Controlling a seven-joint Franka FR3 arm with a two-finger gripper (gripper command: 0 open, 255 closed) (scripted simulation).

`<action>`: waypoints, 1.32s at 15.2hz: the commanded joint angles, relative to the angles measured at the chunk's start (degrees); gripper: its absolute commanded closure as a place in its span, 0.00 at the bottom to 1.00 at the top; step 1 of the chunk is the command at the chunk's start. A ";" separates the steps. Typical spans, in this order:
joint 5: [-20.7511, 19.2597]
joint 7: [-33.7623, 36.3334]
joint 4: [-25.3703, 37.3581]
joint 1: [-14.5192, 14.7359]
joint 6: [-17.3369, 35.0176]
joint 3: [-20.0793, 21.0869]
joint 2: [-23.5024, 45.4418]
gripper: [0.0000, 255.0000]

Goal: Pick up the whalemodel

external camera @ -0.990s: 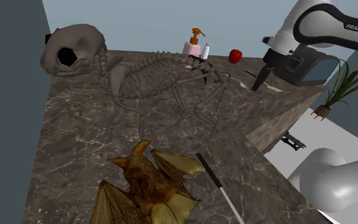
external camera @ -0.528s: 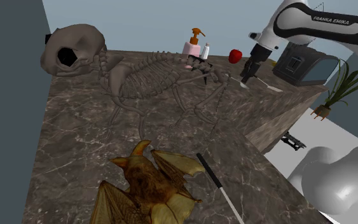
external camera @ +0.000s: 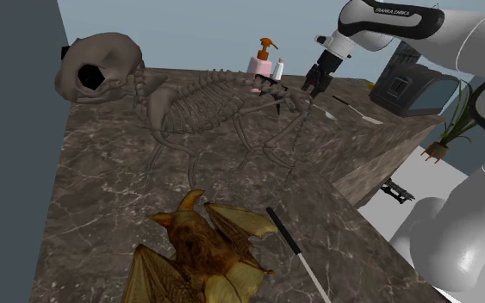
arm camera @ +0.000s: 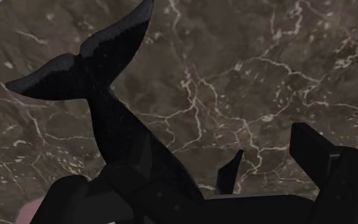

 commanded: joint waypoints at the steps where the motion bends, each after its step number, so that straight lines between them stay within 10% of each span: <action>1: 4.51 -6.53 5.11 -0.55 -1.42 -0.69 5.27 0.00; 6: 14.20 -17.88 20.81 -5.27 -7.74 0.67 18.22 0.00; 15: 13.79 -19.54 13.64 -4.11 -1.73 1.01 17.14 0.00; 16: 13.85 -19.58 13.70 -4.16 -1.70 1.02 17.25 1.00; 20: 13.77 -19.54 13.45 -4.05 -1.57 1.02 17.09 1.00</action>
